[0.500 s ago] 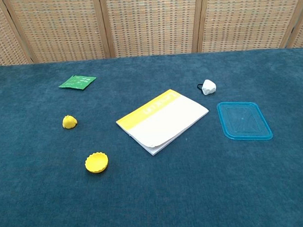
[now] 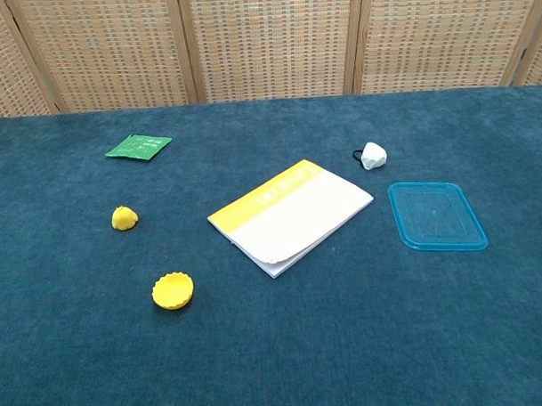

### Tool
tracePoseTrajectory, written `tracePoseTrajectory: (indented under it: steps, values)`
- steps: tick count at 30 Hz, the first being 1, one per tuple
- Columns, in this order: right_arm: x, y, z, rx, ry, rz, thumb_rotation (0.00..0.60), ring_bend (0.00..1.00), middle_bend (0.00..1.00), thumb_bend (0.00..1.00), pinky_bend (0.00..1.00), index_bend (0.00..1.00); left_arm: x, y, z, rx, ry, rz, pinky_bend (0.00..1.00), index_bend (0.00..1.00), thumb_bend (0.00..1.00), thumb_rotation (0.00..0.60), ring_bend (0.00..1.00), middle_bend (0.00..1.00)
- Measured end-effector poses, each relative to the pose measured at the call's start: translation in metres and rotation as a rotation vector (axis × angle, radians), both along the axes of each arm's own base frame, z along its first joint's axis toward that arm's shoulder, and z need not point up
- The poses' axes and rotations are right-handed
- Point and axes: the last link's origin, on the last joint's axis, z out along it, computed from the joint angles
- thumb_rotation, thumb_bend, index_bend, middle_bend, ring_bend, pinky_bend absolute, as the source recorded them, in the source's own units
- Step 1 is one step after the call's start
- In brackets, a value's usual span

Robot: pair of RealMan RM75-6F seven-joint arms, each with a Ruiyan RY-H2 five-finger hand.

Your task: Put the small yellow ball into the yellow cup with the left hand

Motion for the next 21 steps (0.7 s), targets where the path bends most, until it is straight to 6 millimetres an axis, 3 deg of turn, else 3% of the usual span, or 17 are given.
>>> tracePoseTrajectory:
  steps: [21]
  values:
    - [0.000, -0.001, -0.004, 0.014, 0.003, -0.005, 0.600, 0.00, 0.00, 0.00, 0.00, 0.10, -0.007, 0.012, -0.004, -0.015, -0.033, 0.023, 0.00, 0.00, 0.19, 0.600, 0.00, 0.00]
